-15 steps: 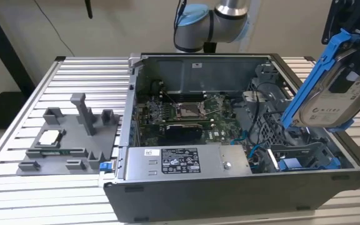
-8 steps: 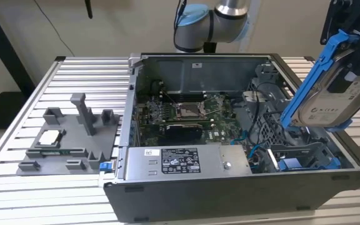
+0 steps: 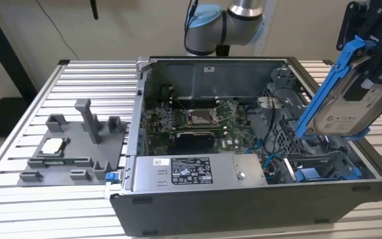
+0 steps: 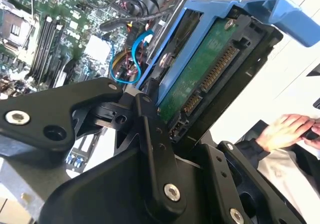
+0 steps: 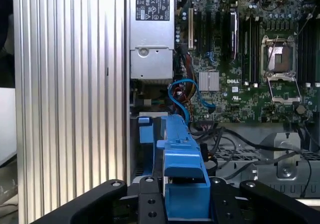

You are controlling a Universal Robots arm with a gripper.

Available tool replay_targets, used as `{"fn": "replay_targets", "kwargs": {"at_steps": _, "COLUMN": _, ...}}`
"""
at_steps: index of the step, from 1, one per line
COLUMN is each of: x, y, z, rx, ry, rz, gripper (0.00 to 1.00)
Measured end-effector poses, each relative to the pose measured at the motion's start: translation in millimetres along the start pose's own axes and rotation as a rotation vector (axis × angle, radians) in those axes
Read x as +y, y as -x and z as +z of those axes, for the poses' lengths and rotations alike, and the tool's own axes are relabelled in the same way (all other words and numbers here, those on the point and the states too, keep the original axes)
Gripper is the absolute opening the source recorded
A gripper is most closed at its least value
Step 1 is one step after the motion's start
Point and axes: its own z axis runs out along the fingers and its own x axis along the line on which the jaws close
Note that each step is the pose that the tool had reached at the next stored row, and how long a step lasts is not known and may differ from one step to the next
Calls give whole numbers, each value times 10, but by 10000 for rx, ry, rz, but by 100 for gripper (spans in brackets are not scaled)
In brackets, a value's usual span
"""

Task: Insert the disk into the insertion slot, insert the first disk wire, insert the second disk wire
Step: 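Insert the disk into the insertion slot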

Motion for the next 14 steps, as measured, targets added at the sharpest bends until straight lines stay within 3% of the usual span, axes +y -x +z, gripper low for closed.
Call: {"fn": "replay_targets", "kwargs": {"at_steps": 14, "x": -8, "y": -7, "z": 189, "rx": 3, "ry": 0, "rz": -14, "gripper": 33}}
